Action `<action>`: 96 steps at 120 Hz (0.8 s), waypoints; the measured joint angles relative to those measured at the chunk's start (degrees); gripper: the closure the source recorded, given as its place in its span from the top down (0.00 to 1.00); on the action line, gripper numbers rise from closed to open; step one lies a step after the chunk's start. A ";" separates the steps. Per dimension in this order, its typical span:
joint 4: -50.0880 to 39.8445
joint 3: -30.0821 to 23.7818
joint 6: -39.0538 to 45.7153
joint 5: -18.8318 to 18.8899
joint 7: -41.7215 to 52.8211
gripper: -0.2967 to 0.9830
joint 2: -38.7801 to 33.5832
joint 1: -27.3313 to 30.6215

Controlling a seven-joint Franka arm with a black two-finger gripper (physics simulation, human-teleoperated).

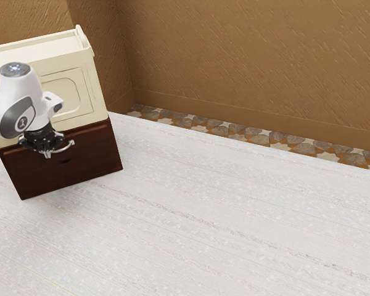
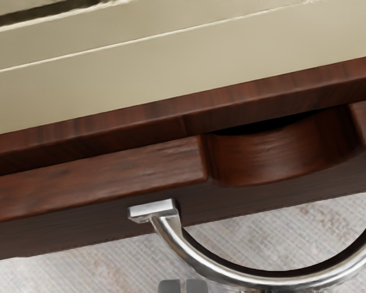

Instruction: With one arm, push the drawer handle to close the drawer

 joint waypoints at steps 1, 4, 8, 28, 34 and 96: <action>0.00 0.03 0.08 0.02 0.01 0.15 0.03 0.00; -0.02 0.09 0.32 0.07 0.03 0.15 0.09 0.00; -0.02 0.14 0.60 0.14 0.06 0.15 0.15 0.01; -0.02 0.33 1.81 0.27 0.24 0.15 0.39 0.04; -0.06 0.41 2.14 0.29 0.28 0.15 0.47 0.03; -0.67 -9.05 -24.38 -14.69 4.20 0.58 -20.15 -21.44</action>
